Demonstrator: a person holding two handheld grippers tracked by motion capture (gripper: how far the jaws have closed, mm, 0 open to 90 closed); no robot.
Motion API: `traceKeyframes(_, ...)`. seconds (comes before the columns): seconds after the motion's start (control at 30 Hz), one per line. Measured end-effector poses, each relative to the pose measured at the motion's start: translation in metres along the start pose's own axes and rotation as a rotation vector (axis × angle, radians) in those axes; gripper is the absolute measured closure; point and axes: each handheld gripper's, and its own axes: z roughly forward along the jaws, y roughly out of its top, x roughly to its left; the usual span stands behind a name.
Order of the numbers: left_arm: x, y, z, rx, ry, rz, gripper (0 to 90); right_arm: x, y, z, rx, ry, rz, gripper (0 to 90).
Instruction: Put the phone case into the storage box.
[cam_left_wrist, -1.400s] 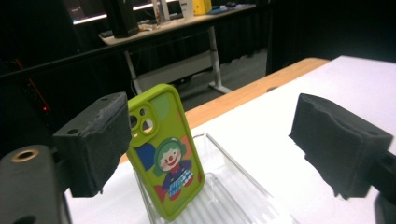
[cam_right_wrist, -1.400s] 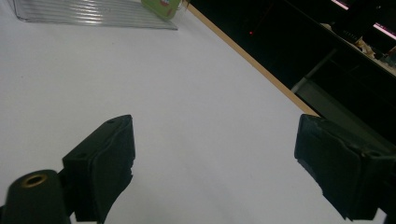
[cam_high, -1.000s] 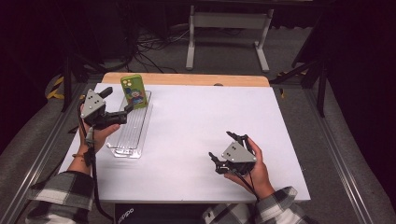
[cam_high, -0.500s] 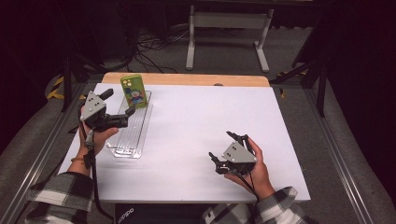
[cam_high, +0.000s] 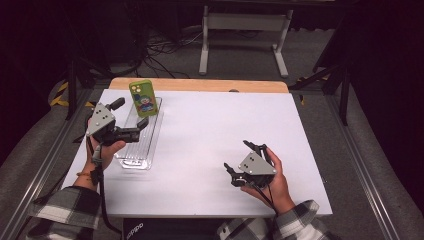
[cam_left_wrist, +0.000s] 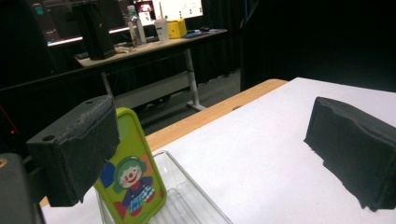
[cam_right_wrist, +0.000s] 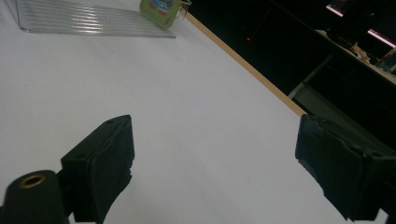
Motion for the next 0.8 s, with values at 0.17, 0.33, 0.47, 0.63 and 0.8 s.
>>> traceKeyframes(0.17, -0.008, 0.001, -0.002, -0.01, 0.001, 0.018, 3.3, 0.0, 0.0, -0.001, -0.003, 0.002, -0.001, 12.6)
traceKeyframes(0.33, -0.014, 0.002, -0.004, -0.022, -0.008, 0.026, 2.5, 0.001, 0.001, -0.001, -0.005, 0.002, 0.0, 12.6)
traceKeyframes(0.47, -0.019, 0.002, -0.007, -0.027, -0.014, 0.025, 2.1, 0.001, 0.001, -0.001, -0.006, 0.003, 0.0, 12.5)
traceKeyframes(0.63, -0.026, 0.0, -0.009, -0.026, -0.016, 0.054, 1.5, 0.001, 0.002, -0.002, -0.006, 0.009, -0.003, 12.5)
traceKeyframes(0.8, -0.032, -0.001, -0.01, -0.032, -0.034, 0.055, 1.7, 0.002, 0.002, -0.002, -0.006, 0.021, -0.011, 12.5)
